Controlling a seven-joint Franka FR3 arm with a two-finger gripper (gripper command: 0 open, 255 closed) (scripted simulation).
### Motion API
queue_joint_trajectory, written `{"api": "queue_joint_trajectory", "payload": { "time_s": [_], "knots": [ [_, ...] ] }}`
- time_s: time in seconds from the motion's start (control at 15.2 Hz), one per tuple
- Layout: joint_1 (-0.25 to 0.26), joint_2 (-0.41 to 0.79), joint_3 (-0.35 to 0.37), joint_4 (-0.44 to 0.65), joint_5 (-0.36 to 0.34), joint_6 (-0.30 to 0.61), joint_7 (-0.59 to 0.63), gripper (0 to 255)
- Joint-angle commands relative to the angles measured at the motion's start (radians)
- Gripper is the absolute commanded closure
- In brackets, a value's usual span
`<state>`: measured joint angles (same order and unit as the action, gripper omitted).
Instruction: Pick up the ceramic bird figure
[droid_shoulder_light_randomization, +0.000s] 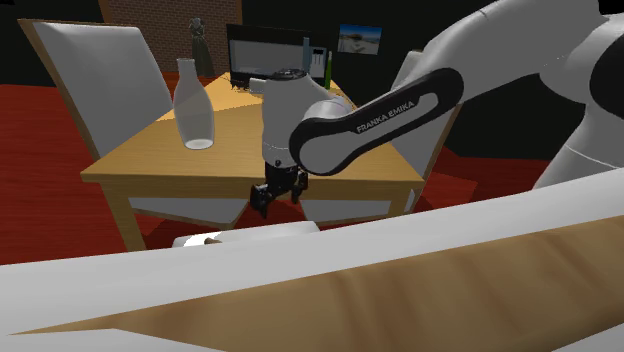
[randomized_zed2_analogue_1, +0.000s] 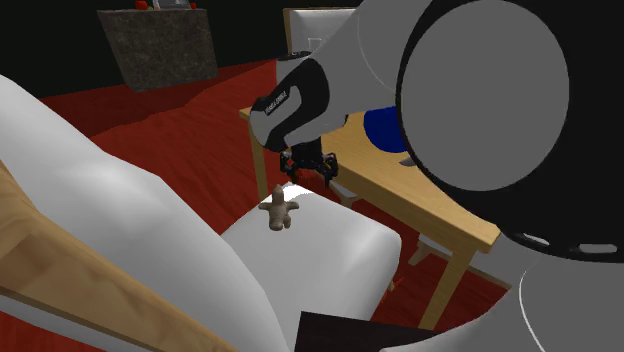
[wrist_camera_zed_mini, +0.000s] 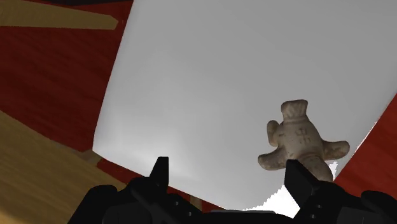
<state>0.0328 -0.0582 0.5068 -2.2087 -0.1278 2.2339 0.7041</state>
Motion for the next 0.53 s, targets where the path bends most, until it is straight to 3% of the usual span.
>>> {"api": "queue_joint_trajectory", "payload": {
  "time_s": [0.0, 0.46],
  "knots": [
    [0.006, 0.095, 0.019, 0.059, -0.067, 0.020, 0.079, 0],
    [0.104, 0.394, -0.002, 0.289, -0.274, 0.030, 0.295, 0]
  ]
}}
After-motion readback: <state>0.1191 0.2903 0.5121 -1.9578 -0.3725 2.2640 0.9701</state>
